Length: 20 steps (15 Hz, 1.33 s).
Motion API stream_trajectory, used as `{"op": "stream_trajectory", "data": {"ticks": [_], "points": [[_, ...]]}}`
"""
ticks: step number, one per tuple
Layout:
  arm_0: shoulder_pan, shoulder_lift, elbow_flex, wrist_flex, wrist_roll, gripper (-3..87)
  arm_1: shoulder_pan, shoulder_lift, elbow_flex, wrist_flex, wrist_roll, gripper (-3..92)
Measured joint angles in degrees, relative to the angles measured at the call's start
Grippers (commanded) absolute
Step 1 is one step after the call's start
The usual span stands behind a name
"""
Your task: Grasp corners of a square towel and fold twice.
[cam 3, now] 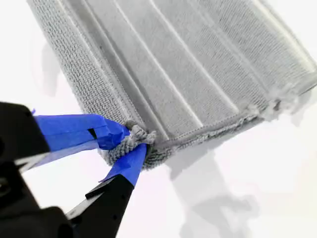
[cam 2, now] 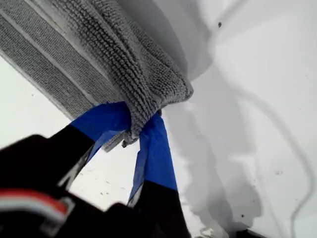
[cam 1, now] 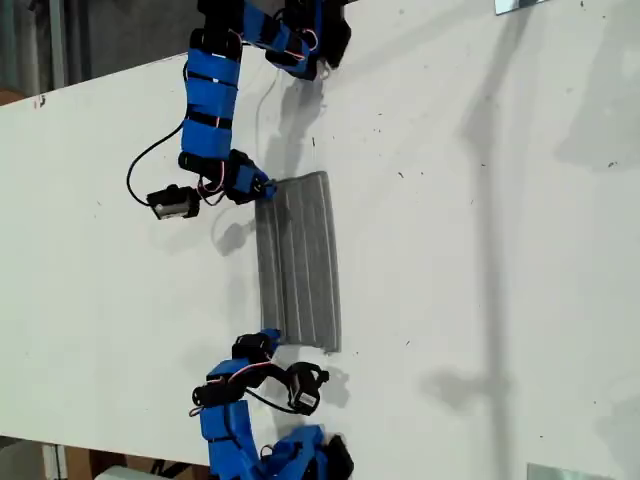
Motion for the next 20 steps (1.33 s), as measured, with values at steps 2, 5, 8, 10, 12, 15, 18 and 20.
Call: {"op": "stream_trajectory", "data": {"ticks": [2,5,8,10,12,15,18,20], "points": [[5.10,2.72,0.00,2.46,-2.55,-0.2,-4.66,4.13,0.00,2.55,2.20,-0.1],[10.99,2.99,1.05,1.85,-5.80,-0.2,-12.66,5.27,0.00,4.13,6.68,-0.1],[14.41,3.08,5.98,-3.08,-8.44,-0.2,-18.19,3.96,2.20,2.55,10.72,-0.1],[16.44,3.08,8.00,-5.71,-10.20,-0.2,-19.69,1.05,4.22,0.53,12.22,-0.1],[17.58,3.08,9.58,-7.82,-11.16,-0.2,-20.57,-0.88,5.36,-1.93,13.10,-0.1],[17.58,2.29,11.25,-10.28,-11.25,-0.2,-20.57,-1.85,6.24,-3.60,13.36,1.1],[17.58,1.41,10.63,-9.67,-11.16,15.7,-20.21,-1.93,6.42,-3.43,13.54,26.2],[18.19,1.41,5.45,-4.04,-11.07,15.7,-20.21,-1.85,6.42,-2.46,13.54,31.1]]}}
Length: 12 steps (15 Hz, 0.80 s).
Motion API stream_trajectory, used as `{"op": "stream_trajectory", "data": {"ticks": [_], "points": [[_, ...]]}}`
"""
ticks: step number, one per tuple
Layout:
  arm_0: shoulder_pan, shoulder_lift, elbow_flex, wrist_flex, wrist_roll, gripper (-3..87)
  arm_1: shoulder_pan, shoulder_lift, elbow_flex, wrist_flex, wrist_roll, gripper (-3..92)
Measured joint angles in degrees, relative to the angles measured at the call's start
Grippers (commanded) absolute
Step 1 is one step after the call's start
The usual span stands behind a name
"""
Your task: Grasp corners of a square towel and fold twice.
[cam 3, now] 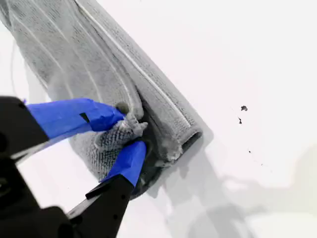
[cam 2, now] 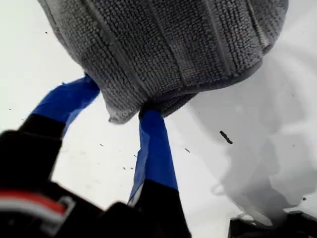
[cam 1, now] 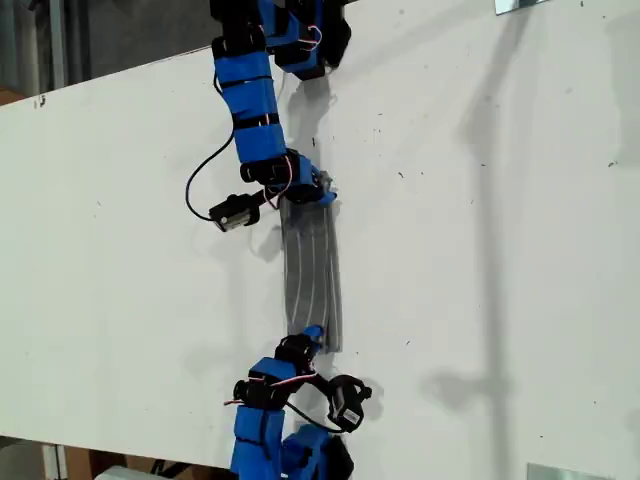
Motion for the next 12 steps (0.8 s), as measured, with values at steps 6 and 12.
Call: {"op": "stream_trajectory", "data": {"ticks": [6,12], "points": [[-5.27,12.92,-9.23,14.50,5.19,15.6,5.98,6.33,2.29,2.20,-3.16,32.1],[-3.25,16.52,-7.21,14.41,5.27,15.4,9.67,6.33,5.63,0.18,-4.66,33.5]]}}
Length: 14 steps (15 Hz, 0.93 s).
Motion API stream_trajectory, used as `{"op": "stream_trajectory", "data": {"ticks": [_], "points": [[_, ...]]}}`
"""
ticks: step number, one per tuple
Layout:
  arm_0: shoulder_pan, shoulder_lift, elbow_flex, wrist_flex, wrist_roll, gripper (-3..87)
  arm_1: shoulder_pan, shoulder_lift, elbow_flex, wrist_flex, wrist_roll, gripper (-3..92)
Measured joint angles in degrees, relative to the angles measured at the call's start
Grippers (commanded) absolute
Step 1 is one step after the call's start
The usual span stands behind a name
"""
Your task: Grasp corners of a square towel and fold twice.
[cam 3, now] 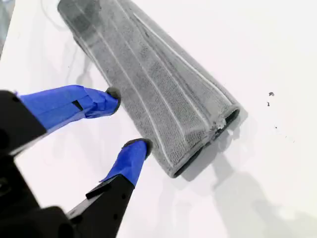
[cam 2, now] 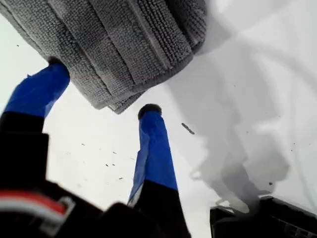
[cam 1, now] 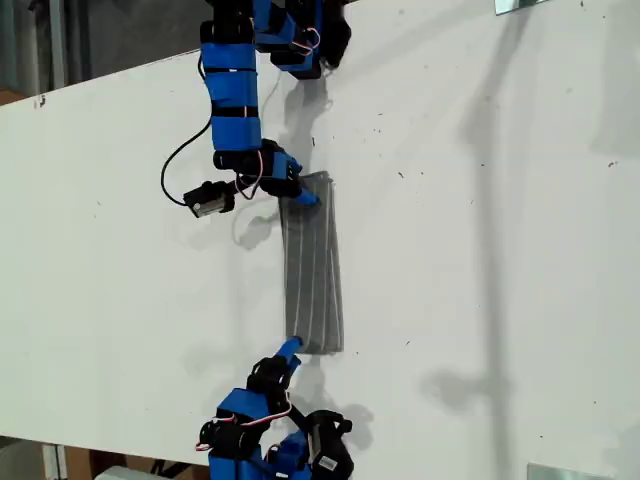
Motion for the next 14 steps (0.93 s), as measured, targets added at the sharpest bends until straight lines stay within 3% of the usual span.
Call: {"op": "stream_trajectory", "data": {"ticks": [1,3,7,10,11,12,14], "points": [[-1.76,2.11,3.87,-0.79,0.70,15.4,0.79,0.00,0.79,-0.70,-0.35,36.4],[-6.15,4.92,14.85,-7.91,1.67,15.4,2.46,0.00,3.16,-2.90,-1.67,41.3],[-11.69,8.35,33.57,-18.90,-0.35,15.4,3.25,-8.53,4.31,-6.86,-1.85,31.5],[-16.17,21.88,46.05,-20.13,-0.79,15.4,3.25,-9.76,5.98,-7.73,-0.62,30.7],[-17.67,26.89,48.69,-19.60,-0.79,15.4,3.25,-9.67,6.50,-8.44,-0.26,22.8],[-18.90,29.36,50.62,-18.98,-0.79,15.4,3.08,-9.58,7.91,-9.23,0.00,-0.1],[-21.36,31.55,53.44,-18.72,-0.70,15.4,2.64,-7.91,10.46,-10.11,1.41,-0.1]]}}
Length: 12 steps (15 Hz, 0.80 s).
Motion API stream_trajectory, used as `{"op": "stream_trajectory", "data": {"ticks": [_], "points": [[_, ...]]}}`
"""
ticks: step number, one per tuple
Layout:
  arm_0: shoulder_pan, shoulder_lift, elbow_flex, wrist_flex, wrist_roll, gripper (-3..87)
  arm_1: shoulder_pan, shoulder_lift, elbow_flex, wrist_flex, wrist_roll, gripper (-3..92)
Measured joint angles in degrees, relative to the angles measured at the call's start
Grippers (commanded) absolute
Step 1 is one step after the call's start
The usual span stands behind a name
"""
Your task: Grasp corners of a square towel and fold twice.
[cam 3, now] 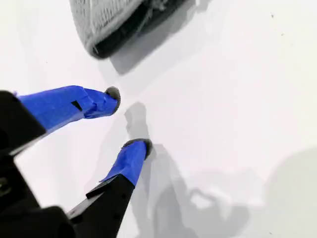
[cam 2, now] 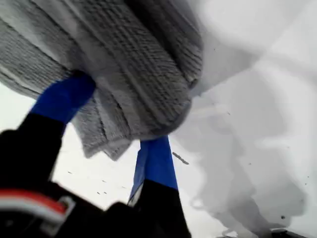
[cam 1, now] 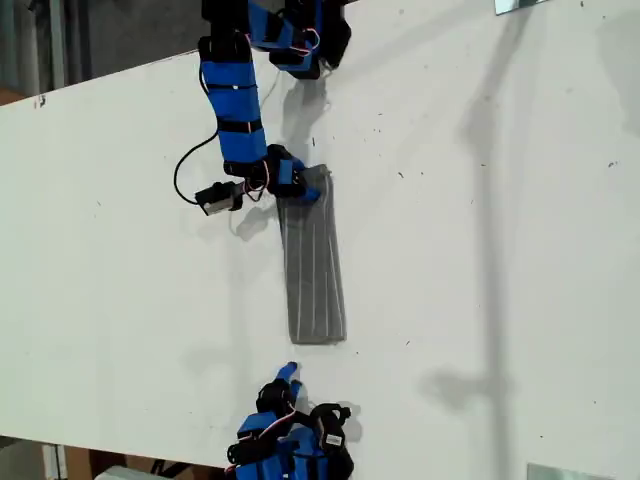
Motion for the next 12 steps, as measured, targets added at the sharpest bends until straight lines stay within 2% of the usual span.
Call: {"op": "stream_trajectory", "data": {"ticks": [5,7,9,12], "points": [[-2.72,3.08,1.93,0.26,0.18,15.4,0.44,16.87,18.46,-0.62,8.09,-0.1],[-2.81,3.52,2.11,0.26,0.09,15.4,-0.79,30.06,23.12,3.60,12.66,-0.1],[-3.16,3.25,2.20,0.26,0.09,15.4,-4.22,44.47,23.20,11.25,15.73,-0.1],[-3.16,3.43,2.46,0.26,-0.35,15.5,-6.33,55.72,19.16,14.94,15.12,-0.1]]}}
